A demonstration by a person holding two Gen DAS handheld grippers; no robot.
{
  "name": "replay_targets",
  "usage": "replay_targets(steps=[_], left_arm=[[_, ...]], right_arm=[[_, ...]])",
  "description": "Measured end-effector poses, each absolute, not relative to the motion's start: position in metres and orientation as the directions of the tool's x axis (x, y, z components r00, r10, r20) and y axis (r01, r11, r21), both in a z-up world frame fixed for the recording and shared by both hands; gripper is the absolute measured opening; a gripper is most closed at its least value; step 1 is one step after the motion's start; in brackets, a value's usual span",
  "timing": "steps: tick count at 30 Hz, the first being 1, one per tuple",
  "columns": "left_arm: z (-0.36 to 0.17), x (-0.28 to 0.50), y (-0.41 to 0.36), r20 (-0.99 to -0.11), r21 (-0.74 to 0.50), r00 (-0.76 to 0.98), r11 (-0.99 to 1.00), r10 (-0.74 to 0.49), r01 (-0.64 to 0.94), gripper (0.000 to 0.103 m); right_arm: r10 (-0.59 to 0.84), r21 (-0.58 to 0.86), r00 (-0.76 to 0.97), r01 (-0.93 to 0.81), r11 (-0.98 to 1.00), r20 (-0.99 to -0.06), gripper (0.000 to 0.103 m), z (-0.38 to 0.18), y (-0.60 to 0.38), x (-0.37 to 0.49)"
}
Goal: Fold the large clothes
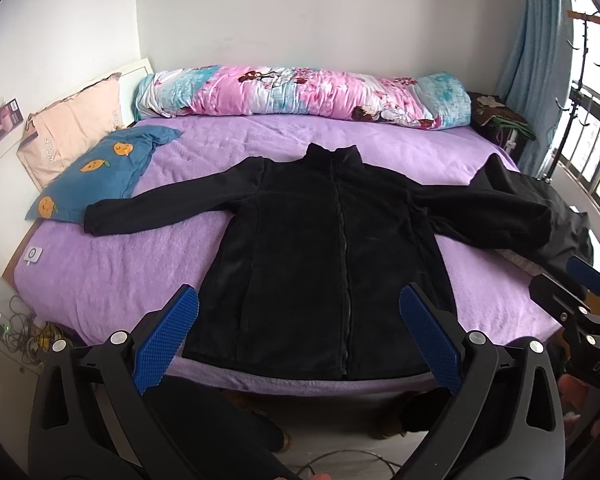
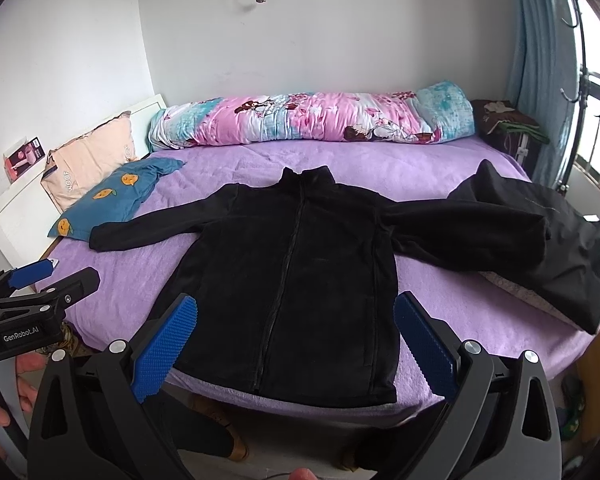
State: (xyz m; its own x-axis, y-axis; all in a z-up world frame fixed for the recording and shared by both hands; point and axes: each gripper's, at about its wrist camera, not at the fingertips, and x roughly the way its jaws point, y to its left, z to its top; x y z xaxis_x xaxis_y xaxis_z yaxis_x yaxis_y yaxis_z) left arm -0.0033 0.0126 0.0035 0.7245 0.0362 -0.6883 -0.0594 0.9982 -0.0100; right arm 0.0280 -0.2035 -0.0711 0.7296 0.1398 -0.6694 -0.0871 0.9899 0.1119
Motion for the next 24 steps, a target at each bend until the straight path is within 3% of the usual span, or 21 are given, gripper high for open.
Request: replay_targets(steps=[24], left_arm=[[0.0074, -0.0048, 0.0197, -0.685, -0.016, 0.728, 0.998, 0.030, -0.056, 0.098]], right_arm=[[0.138, 0.101, 0.730, -0.094, 0.990, -0.669, 0.097, -0.0709, -0.1984, 0.0258]])
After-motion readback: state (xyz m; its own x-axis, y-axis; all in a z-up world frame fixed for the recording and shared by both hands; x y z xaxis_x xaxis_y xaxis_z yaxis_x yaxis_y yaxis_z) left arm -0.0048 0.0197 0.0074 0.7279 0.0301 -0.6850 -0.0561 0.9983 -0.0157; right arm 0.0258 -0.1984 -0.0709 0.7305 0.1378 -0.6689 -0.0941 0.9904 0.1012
